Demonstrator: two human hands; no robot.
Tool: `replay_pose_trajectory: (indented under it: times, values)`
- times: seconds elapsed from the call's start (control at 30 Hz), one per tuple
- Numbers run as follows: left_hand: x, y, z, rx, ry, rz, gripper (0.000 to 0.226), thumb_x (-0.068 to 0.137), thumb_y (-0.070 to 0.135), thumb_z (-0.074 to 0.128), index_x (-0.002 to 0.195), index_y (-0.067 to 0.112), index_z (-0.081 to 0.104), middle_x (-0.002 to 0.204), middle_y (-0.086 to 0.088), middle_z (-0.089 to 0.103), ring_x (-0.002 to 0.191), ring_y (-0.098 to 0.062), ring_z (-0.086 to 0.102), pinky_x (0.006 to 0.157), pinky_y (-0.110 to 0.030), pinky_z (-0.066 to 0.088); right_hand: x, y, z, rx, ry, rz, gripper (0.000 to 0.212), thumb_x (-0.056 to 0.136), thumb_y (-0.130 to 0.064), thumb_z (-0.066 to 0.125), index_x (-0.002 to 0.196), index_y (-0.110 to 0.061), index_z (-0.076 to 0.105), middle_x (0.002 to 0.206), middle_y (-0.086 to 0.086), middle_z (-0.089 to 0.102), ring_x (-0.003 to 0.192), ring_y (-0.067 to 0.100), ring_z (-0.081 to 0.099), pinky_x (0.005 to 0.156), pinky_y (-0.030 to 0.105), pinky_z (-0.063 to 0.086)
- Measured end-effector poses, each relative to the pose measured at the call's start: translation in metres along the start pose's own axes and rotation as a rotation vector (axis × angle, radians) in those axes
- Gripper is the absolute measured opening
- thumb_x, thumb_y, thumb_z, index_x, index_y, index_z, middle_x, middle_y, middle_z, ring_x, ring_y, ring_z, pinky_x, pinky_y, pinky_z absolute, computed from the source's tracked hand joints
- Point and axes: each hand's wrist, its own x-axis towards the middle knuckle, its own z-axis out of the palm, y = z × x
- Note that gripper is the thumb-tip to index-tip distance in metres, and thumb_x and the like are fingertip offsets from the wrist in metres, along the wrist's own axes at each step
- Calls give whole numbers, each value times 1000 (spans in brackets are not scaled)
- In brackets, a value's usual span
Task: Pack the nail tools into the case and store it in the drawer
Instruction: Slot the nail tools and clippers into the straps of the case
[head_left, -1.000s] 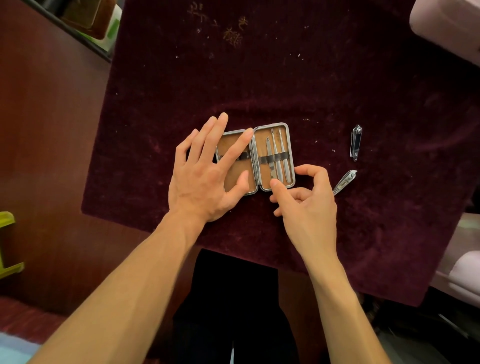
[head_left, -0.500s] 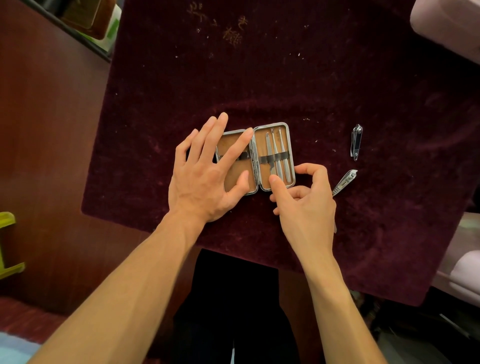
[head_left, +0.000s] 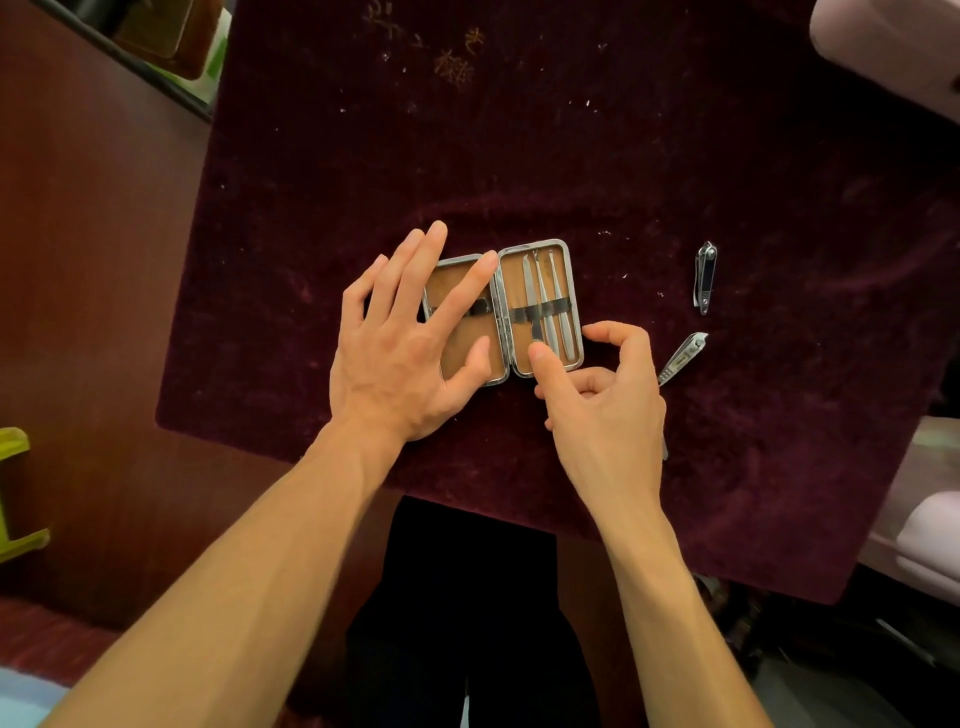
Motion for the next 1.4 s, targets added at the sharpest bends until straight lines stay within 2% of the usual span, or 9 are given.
replay_pose_trajectory:
  times: [0.2,0.37,0.57,0.67,0.8,0.9,1.07,1.17,1.4]
  values:
    - [0,1,0,4,-1,2,68,96,54,45,160,38,31,170,-9,26,157,-26,26,125,-45,23,-18,25,-33,70,256,-105,24,95,-38,79,115,-36,68,81,-9,68,56,2,61,58,13,51]
    - [-1,1,0,6,5,0,68,96,52,47,161,37,31,170,-9,26,157,-26,26,124,-46,25,-24,58,-47,-86,380,-68,25,95,-27,81,119,-27,77,95,-17,58,71,8,63,77,21,56]
    - [-1,1,1,10,20,0,67,97,53,45,160,37,31,169,-9,26,157,-26,27,124,-45,23,-27,70,-41,-129,424,-60,16,94,-17,82,109,-17,84,89,-10,52,74,14,59,83,1,43]
    - [-1,1,2,4,27,1,67,98,53,45,161,37,30,169,-9,26,157,-27,27,123,-45,23,-28,70,-41,-113,415,-60,12,95,-18,81,106,-18,84,89,-16,51,80,10,60,87,10,48]
    - [-1,0,2,5,28,-1,67,98,53,44,161,38,29,169,-8,26,157,-27,27,123,-45,24,-28,71,-45,-152,389,-67,8,96,-21,80,104,-23,81,95,-5,57,79,-11,55,87,-4,36]
    - [-1,0,2,7,29,1,67,98,54,44,161,37,29,169,-9,26,157,-27,27,123,-46,25,-24,69,-52,-170,316,-52,8,97,-25,78,97,-32,75,95,-5,63,69,-1,59,77,-5,37]
    - [-1,-1,1,-2,23,1,67,98,54,44,161,37,30,169,-9,27,157,-27,27,123,-47,25,-22,62,-59,-198,230,-9,5,100,-32,74,95,-32,73,94,-8,68,64,12,61,72,13,47]
    - [-1,-1,1,-5,23,-1,66,98,53,44,161,37,30,169,-9,27,157,-27,27,123,-46,25,-27,49,-55,-103,182,-23,5,101,-33,73,96,-34,72,74,-11,70,59,7,64,65,7,48]
    - [-1,-2,-1,6,7,6,68,98,55,43,162,37,27,170,-9,25,157,-27,26,124,-46,25,-29,19,-17,281,1,-8,2,97,-26,79,99,-26,80,86,-8,82,58,-2,64,57,12,52]
